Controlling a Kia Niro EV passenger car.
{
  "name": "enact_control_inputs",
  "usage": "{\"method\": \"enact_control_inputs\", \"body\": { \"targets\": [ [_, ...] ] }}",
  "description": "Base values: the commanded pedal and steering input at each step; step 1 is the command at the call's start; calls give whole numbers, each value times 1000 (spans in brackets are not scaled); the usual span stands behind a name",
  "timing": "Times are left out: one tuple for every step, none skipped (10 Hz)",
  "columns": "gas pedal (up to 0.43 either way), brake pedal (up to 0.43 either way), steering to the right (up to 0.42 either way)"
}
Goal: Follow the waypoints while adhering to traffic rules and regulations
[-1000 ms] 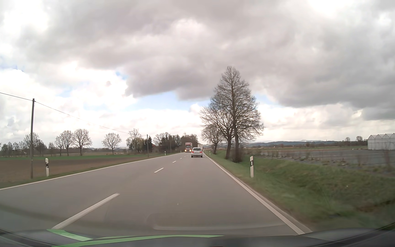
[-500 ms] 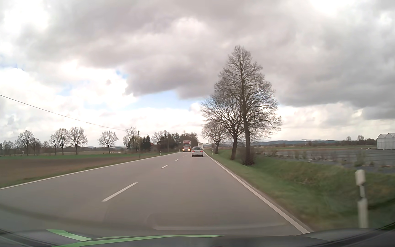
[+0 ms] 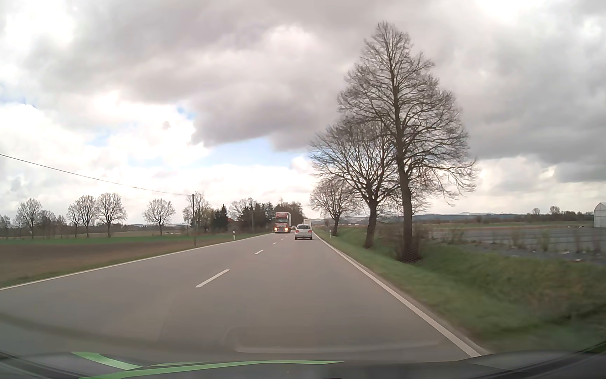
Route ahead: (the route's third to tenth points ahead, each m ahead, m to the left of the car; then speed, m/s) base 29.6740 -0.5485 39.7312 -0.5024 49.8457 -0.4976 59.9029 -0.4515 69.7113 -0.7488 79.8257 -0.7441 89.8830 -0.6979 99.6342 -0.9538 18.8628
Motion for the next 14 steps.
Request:
{"method": "enact_control_inputs", "body": {
  "targets": [
    [169, 0, -1],
    [169, 0, -1],
    [169, 0, -1],
    [169, 0, -1],
    [169, 0, -1],
    [169, 0, -1],
    [169, 0, -1],
    [169, 0, -1],
    [157, 0, -1],
    [157, 0, -1],
    [150, 0, -1],
    [150, 0, -1],
    [150, 0, -1],
    [150, 0, -1]
  ]
}}
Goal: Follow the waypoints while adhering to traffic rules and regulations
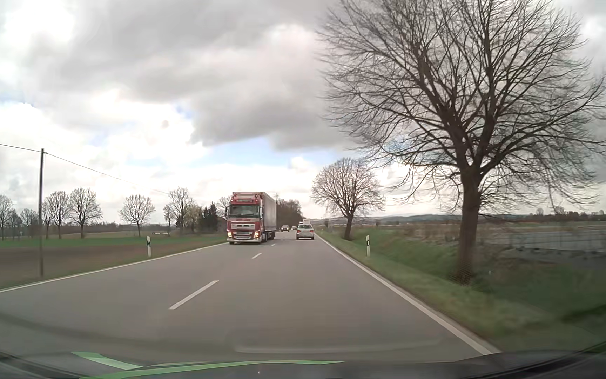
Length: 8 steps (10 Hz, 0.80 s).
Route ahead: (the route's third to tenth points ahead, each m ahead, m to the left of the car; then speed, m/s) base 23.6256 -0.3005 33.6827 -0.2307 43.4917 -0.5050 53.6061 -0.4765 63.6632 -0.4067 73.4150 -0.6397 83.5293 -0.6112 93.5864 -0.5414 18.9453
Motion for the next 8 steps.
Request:
{"method": "enact_control_inputs", "body": {
  "targets": [
    [150, 0, -1],
    [150, 0, -1],
    [150, 0, -1],
    [150, 0, -1],
    [157, 0, -1],
    [157, 0, -1],
    [157, 0, -1],
    [157, 0, -1]
  ]
}}
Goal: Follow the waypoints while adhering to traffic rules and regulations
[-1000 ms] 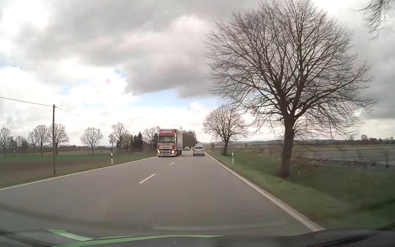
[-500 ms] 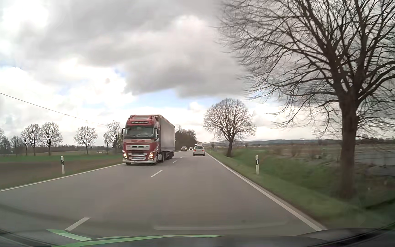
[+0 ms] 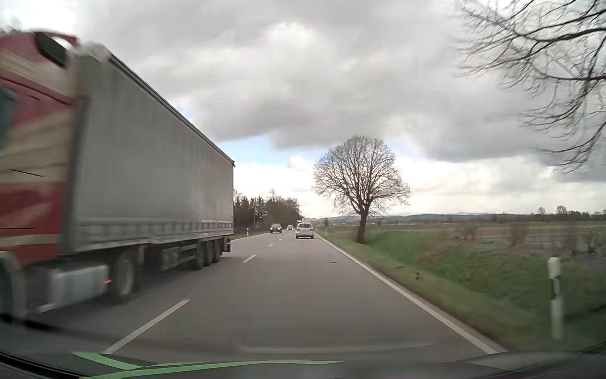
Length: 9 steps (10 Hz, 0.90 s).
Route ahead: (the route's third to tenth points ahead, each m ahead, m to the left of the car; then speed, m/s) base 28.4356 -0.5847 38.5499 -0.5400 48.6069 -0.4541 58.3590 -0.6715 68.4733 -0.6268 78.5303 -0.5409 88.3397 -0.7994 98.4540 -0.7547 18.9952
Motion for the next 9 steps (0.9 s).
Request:
{"method": "enact_control_inputs", "body": {
  "targets": [
    [157, 0, -1],
    [157, 0, -1],
    [169, 0, -1],
    [169, 0, -1],
    [169, 0, -1],
    [169, 0, -1],
    [169, 0, -1],
    [169, 0, -1],
    [169, 0, 0]
  ]
}}
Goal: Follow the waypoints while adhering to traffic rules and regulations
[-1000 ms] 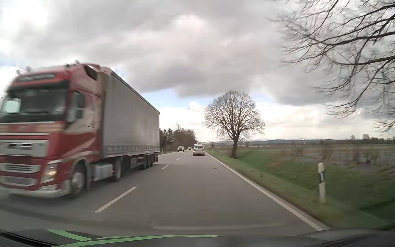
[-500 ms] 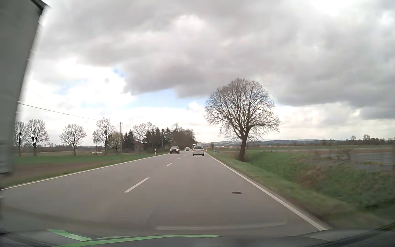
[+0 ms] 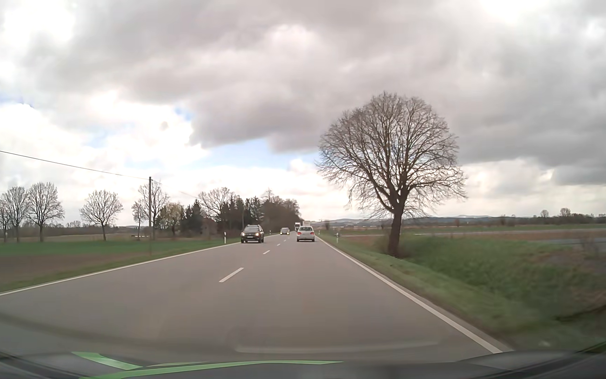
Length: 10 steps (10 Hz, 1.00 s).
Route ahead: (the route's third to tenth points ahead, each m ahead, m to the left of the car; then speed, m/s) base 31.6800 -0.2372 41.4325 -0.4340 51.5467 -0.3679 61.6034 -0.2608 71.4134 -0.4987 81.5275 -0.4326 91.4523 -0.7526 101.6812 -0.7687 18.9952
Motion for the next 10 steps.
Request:
{"method": "enact_control_inputs", "body": {
  "targets": [
    [169, 0, 0],
    [169, 0, 0],
    [169, 0, 0],
    [169, 0, 0],
    [169, 0, 0],
    [169, 0, 0],
    [169, 0, 1],
    [169, 0, 1],
    [169, 0, 1],
    [169, 0, 1]
  ]
}}
